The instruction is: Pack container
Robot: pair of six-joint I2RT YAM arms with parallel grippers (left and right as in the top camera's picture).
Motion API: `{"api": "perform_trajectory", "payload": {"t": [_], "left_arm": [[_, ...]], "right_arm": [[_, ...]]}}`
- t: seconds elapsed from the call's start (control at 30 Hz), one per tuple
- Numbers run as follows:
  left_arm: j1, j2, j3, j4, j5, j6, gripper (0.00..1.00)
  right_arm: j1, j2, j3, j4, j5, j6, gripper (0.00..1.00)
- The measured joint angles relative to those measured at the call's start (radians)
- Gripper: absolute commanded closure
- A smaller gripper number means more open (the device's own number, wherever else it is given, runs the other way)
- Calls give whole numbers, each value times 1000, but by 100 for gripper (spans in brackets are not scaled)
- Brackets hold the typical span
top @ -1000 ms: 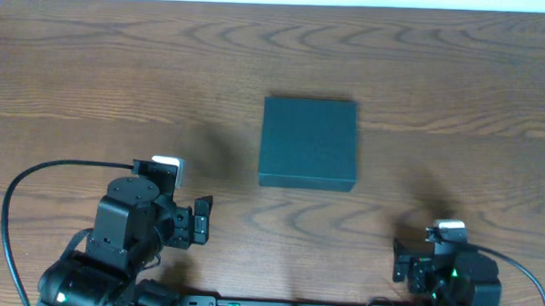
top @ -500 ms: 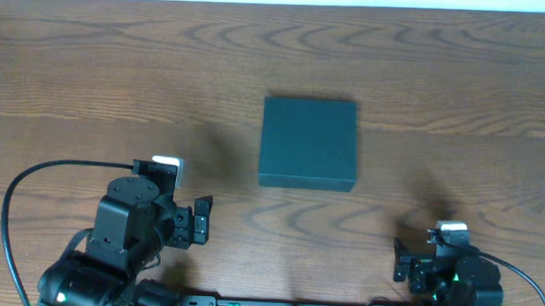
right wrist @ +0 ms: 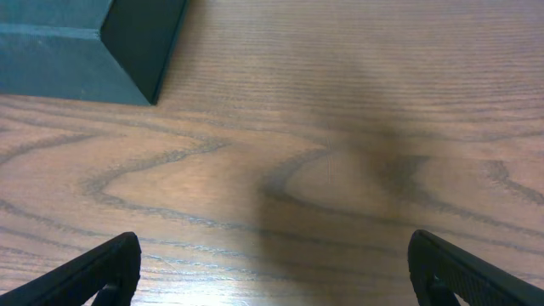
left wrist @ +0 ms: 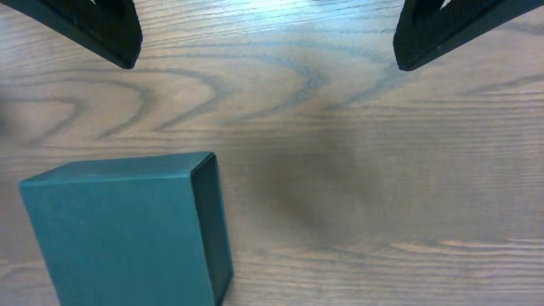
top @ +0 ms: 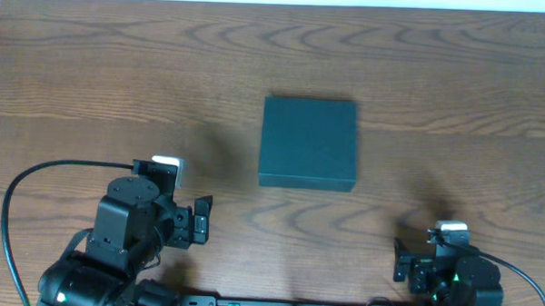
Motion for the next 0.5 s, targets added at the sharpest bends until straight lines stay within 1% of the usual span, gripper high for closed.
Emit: {"api": "perform_trajectory", "payload": {"t": [0.1,0.17,0.33,0.5], "left_arm": [[1,-19,-5,-16,-23,5,4],[6,-69,-42,-20,-33,16,5],[36,-279,-211,-5,-45,29,5],[135,-467,-380,0,-21,29,5]], "right_arm": [[0,0,0,0,0,0,1],[0,0,0,0,0,0,1],[0,-2,0,2,3,0,1],[0,-2,0,1,3,0,1]]}}
